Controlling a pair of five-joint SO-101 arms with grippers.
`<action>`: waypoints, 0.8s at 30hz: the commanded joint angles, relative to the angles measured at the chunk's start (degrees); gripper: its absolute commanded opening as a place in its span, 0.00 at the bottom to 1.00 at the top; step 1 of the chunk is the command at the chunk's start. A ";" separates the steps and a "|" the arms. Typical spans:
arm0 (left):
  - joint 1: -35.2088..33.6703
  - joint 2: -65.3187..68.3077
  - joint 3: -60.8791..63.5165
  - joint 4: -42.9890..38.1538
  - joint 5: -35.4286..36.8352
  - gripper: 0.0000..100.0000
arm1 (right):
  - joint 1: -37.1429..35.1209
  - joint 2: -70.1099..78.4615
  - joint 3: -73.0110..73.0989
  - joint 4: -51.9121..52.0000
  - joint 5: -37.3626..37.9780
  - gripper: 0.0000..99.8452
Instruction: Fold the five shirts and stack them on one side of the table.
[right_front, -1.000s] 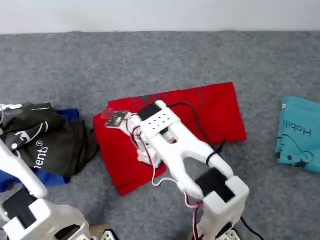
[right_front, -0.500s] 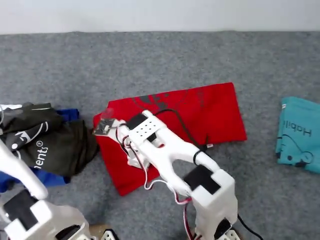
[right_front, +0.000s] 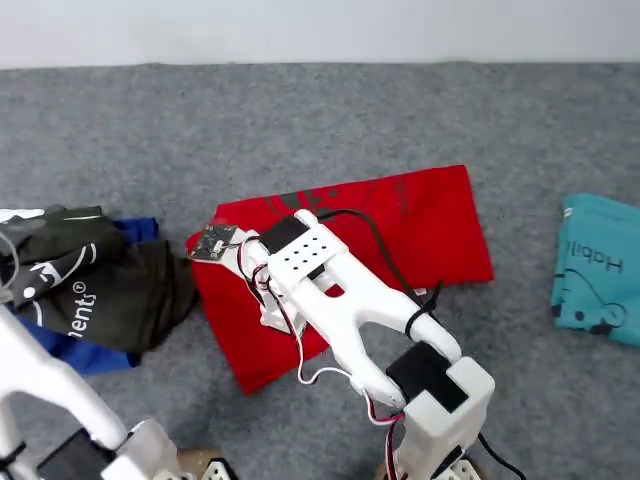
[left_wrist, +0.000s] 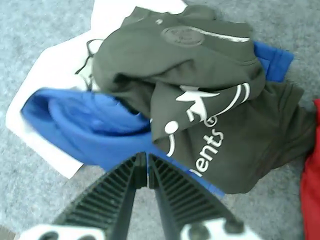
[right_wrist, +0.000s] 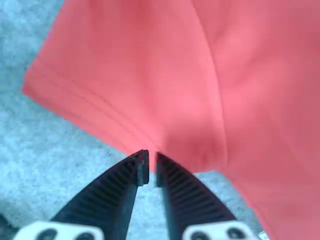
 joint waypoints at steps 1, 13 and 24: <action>-0.97 -4.04 1.45 -0.18 0.00 0.01 | -2.95 -3.47 -0.35 3.30 0.44 0.15; -5.01 -9.93 5.76 0.18 -4.66 0.01 | -15.16 -2.95 -0.18 1.71 -0.09 0.20; -11.78 -9.76 5.76 0.18 -9.67 0.01 | -16.66 4.26 -0.35 -0.92 -0.09 0.20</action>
